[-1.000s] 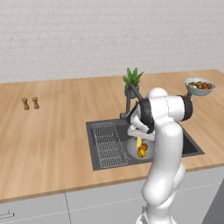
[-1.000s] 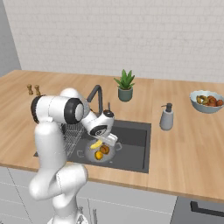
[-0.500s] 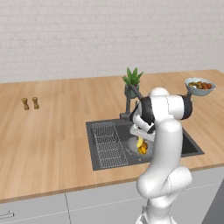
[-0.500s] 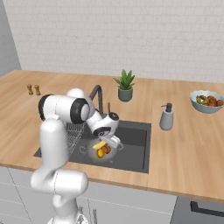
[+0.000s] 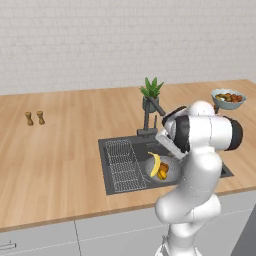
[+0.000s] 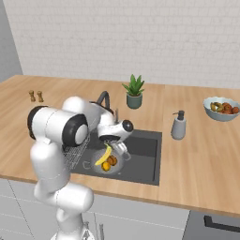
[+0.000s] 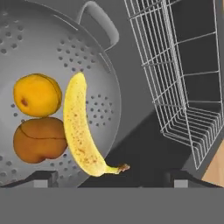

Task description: Put the colander in the sink, put the banana, tangerine, peach in the colander, and turn on the sink faucet and pour water over the colander.

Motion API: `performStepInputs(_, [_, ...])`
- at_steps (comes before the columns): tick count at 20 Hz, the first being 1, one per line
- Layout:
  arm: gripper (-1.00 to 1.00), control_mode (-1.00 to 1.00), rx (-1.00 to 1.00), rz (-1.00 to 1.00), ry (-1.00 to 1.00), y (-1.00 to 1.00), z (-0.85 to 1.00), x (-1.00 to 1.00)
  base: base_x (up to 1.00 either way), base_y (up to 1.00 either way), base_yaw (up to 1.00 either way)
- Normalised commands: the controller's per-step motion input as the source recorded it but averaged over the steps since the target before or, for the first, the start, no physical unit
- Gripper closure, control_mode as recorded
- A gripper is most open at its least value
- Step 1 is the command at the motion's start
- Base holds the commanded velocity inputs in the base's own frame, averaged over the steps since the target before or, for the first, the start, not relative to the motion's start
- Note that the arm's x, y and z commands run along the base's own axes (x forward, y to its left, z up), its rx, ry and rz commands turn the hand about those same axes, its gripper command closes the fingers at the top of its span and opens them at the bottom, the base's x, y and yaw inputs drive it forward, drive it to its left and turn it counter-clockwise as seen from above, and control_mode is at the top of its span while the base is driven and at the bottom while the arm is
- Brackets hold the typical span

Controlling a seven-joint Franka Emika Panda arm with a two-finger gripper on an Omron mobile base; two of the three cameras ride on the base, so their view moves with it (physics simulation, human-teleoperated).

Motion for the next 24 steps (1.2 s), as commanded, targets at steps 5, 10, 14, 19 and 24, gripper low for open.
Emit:
performStepInputs(5, [-1.0,-1.0,0.27,0.05,-0.17,-0.62,0.64,-0.59,0.0,0.0,0.0])
performStepInputs(10, [-1.0,-1.0,0.32,0.01,-0.01,-0.59,0.55,-0.61,0.0,0.0,0.0])
performStepInputs(14, [-1.0,-1.0,0.43,0.0,-0.16,-0.17,0.75,-0.44,0.0,0.0,0.0])
performStepInputs(19, [-1.0,-1.0,0.5,0.08,0.01,-0.12,0.5,-0.1,0.0,0.0,0.0])
performStepInputs(24, [-1.0,-1.0,0.36,-0.03,0.22,-0.15,0.12,0.0,0.0,0.0,0.0])
